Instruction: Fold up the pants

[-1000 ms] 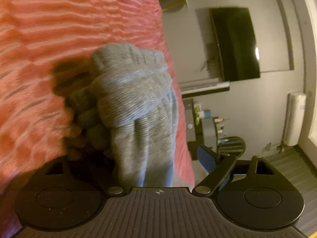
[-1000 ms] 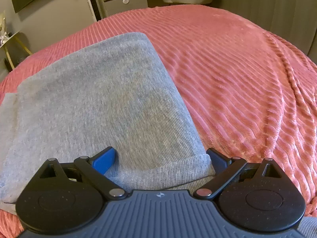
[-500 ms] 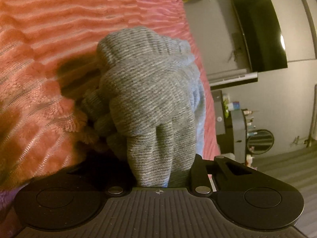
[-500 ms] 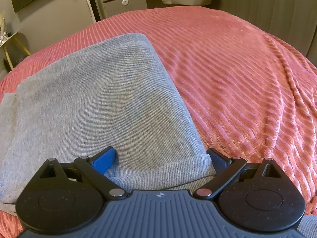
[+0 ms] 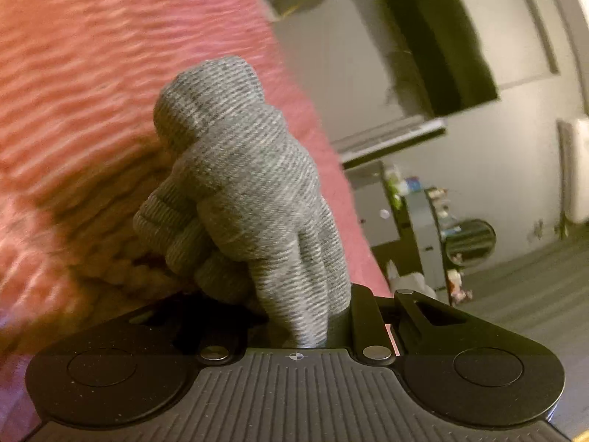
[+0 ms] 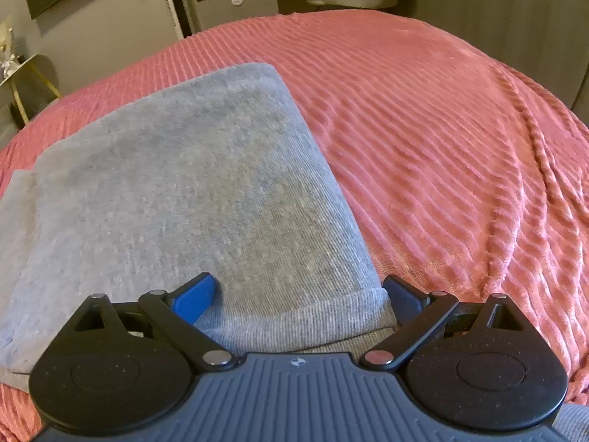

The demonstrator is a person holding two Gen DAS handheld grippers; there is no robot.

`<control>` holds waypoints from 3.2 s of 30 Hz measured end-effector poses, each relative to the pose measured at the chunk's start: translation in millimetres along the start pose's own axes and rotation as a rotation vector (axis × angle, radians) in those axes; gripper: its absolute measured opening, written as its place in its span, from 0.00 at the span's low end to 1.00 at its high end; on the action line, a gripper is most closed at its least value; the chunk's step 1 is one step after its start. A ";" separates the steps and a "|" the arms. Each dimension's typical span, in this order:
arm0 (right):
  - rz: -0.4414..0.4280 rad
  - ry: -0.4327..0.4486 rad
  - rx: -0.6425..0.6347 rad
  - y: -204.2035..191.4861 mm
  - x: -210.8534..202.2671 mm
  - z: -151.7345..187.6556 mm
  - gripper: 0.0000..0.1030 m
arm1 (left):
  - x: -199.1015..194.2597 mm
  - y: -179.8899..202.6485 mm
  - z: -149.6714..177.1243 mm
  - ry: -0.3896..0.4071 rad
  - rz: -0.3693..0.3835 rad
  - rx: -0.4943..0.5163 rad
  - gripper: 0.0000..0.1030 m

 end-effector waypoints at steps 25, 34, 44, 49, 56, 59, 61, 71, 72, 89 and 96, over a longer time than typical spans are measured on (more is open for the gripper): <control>-0.226 0.209 0.334 93.6 -48.0 -13.6 0.94 | 177.3 213.7 397.8 -0.456 -0.283 1.233 0.52; -0.427 0.123 0.362 86.0 -35.7 -11.7 0.94 | 91.1 221.9 363.1 -0.420 -0.167 1.125 0.90; -0.516 -0.013 0.257 33.2 -28.1 -31.3 0.94 | 82.5 136.7 228.3 -0.239 -0.423 0.438 0.89; -0.472 -0.119 0.249 21.7 -0.7 -39.3 0.94 | 108.5 144.3 234.7 -0.265 -0.450 0.533 0.92; -0.421 -0.083 0.103 -16.5 6.8 -53.2 0.51 | 100.5 121.9 227.5 -0.306 -0.441 0.448 0.92; -0.461 -0.027 0.111 -19.2 -9.1 -66.0 0.41 | 98.8 124.7 227.1 -0.288 -0.406 0.446 0.92; -0.501 0.044 0.118 -18.9 -22.6 -72.5 0.40 | 95.5 129.5 225.5 -0.258 -0.363 0.447 0.92; -0.313 0.140 0.127 13.1 -16.6 -59.1 0.85 | 97.6 139.4 228.0 -0.213 -0.405 0.553 0.92; -0.308 0.202 0.147 17.2 -29.1 -62.2 0.87 | 97.0 142.5 227.6 -0.197 -0.413 0.575 0.92; -0.282 0.042 -0.024 0.0 20.0 -43.3 0.94 | 118.6 131.7 245.9 -0.297 -0.551 0.692 0.97; -0.307 -0.013 0.000 1.5 26.4 -49.9 0.95 | 112.6 140.3 243.0 -0.298 -0.537 0.696 0.96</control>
Point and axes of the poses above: each gripper's, at about its wrist camera, not at the fingertips, and x roughly the way its jaws point, y to its right, z to its underside, the point moved 5 cm from there along x, roughly the way its jaws point, and after that the axes turned 5 degrees about -y, right-handed, at the moved point
